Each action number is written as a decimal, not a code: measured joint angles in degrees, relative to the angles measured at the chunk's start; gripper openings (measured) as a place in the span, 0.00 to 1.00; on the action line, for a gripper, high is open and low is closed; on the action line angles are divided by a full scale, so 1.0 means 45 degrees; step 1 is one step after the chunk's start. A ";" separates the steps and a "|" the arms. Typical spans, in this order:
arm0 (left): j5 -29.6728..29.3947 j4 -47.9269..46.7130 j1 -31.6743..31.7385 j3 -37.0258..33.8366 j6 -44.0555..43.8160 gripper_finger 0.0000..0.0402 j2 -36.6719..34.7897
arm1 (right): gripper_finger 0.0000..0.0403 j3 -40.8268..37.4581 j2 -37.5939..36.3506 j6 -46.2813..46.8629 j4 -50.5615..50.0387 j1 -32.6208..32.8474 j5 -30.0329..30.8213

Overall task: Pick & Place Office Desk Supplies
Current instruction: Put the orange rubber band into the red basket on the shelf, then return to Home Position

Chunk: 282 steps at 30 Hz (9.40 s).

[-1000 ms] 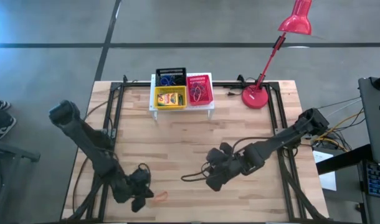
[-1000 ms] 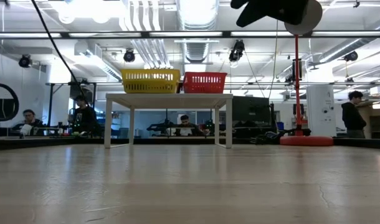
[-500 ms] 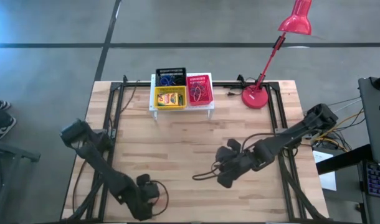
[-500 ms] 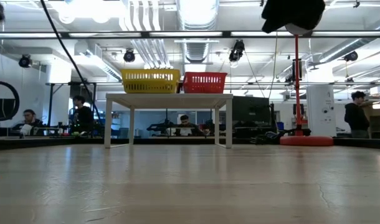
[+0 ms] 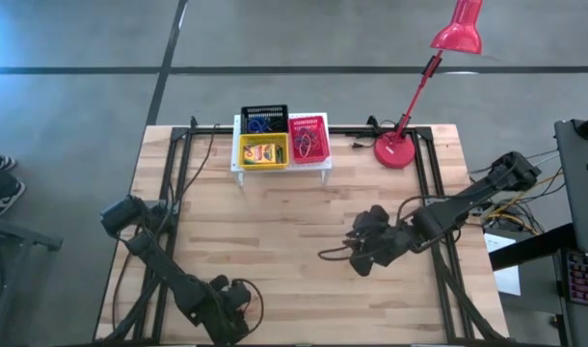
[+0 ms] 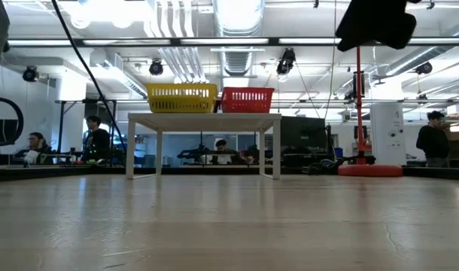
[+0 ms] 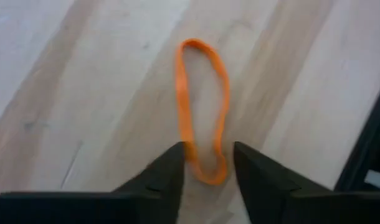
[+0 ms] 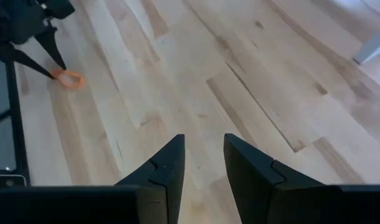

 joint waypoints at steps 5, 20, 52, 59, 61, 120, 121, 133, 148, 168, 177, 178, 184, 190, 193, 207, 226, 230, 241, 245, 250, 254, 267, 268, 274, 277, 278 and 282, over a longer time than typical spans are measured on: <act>0.0015 -0.0293 0.0004 -0.0032 -0.0464 0.12 0.0010 | 0.25 -0.0888 -0.0703 0.0365 0.0734 0.0063 -0.0008; -0.0466 -0.0451 0.1081 0.1121 -0.0969 0.00 -0.0970 | 0.24 -0.1280 -0.0974 -0.1234 0.2243 0.0223 -0.0053; 0.2247 0.2360 0.1345 -0.0142 -0.1819 0.49 -0.0318 | 0.20 -0.1334 -0.0974 -0.1709 0.2301 0.0748 -0.0895; 0.2366 0.2218 0.1384 -0.0108 -0.3689 0.37 0.0240 | 0.22 -0.1354 -0.0974 -0.1666 0.2309 0.0753 -0.0679; 0.2315 0.2118 0.1384 -0.0009 -0.3889 0.33 0.0431 | 0.22 -0.1367 -0.0972 -0.1671 0.2301 0.0753 -0.0675; -0.3123 -0.0610 0.4328 0.5190 0.6015 0.00 -0.2113 | 0.56 -0.0986 0.2153 -0.5214 1.1009 -0.0099 -0.1478; -0.3113 -0.0617 0.4332 0.5190 0.6017 0.00 -0.2108 | 0.55 -0.0860 0.2247 -0.5384 1.1046 -0.0113 -0.1491; -0.3113 -0.0718 0.4379 0.5175 0.6048 0.00 -0.2108 | 0.22 0.0524 0.2838 -0.6732 0.9841 -0.0160 -0.1466; -0.2383 -0.3824 0.4517 0.5170 0.5091 0.34 -0.2108 | 0.02 0.2244 0.2751 -0.4226 0.2741 -0.0688 -0.1401; -0.8063 -1.0581 0.4575 0.5021 0.5605 0.42 -0.6564 | 0.02 0.5402 0.3090 -0.3276 0.0758 -0.8186 -0.4356; -0.8965 -1.0396 0.4575 0.3036 0.6040 0.41 -0.9626 | 0.02 0.7200 0.4868 -0.4031 0.1072 -1.1103 -0.4536; -0.8942 -1.0387 0.4575 0.2726 0.6044 0.41 -0.9891 | 0.02 0.7340 0.5192 -0.4007 0.1044 -1.1243 -0.4685; -0.7926 -0.9893 0.4575 0.1355 0.5999 0.41 -1.1106 | 0.03 0.8849 0.6679 -0.4214 0.0247 -1.1782 -0.5764; -0.7679 -0.8788 0.4574 0.0519 0.6000 0.41 -1.1554 | 0.19 1.0833 0.7572 -0.4860 -0.2676 -1.2355 -0.6004; -0.7674 -0.8202 0.4573 0.0272 0.6009 0.41 -1.1545 | 0.32 1.1904 0.7951 -0.5232 -0.4088 -1.2465 -0.6034; -0.7497 -0.7361 0.4575 -0.0056 0.6010 0.41 -1.1497 | 0.57 1.4830 0.8247 -0.6169 -0.8395 -1.2285 -0.6153; -0.7311 -0.7087 0.4575 -0.0051 0.6251 0.41 -1.1492 | 0.49 1.0272 0.4153 -0.7421 -0.4078 -0.6384 -0.6100; -0.7348 -0.6977 0.4575 -0.0051 0.6334 0.41 -1.1497 | 0.45 0.7480 0.2105 -0.6850 -0.2330 -0.5004 -0.6237; -0.7367 -0.6701 0.4585 -0.0051 0.6336 0.41 -1.1496 | 0.38 0.2326 -0.2027 -0.2019 -0.0874 -0.3706 -0.5970; -0.7397 -0.6696 0.4585 -0.0051 0.6336 0.41 -1.1497 | 0.31 0.0670 -0.3266 -0.3965 0.0568 -0.3092 -0.5611; -0.7388 -0.6686 0.4585 -0.0051 0.6331 0.41 -1.1492 | 0.08 -0.2070 -0.5803 -0.5719 0.3337 -0.2516 -0.6056; -0.7242 -0.6657 0.4585 -0.0051 0.6326 0.41 -1.1492 | 0.03 -0.4096 -0.7987 -0.6240 0.4463 -0.2446 -0.6390; -0.7198 -0.5487 0.4585 -0.0051 0.6010 0.41 -1.1394 | 0.02 -0.9702 -1.3880 -0.7966 0.7473 -0.2448 -0.8057; -0.7206 -0.5393 0.4585 -0.0051 0.5797 0.41 -1.1355 | 0.02 -1.0019 -1.4264 -0.8012 0.7480 -0.2444 -0.8057; -0.7242 -0.5292 0.4585 -0.0051 0.4997 0.41 -1.1019 | 0.02 -1.1440 -1.6598 -0.8358 0.7728 -0.2443 -0.7018; -0.7230 -0.5251 0.4585 -0.0051 0.4980 0.41 -1.0815 | 0.02 -1.1915 -1.7074 -0.8715 0.7978 -0.2464 -0.5904; -0.7191 -0.5220 0.4590 -0.0051 0.4980 0.41 -1.0763 | 0.02 -1.1940 -1.7075 -0.8792 0.8018 -0.2467 -0.5824; -0.7145 -0.5083 0.4590 -0.0051 0.4966 0.41 -1.0624 | 0.02 -1.2148 -1.7076 -0.9225 0.8098 -0.2558 -0.5619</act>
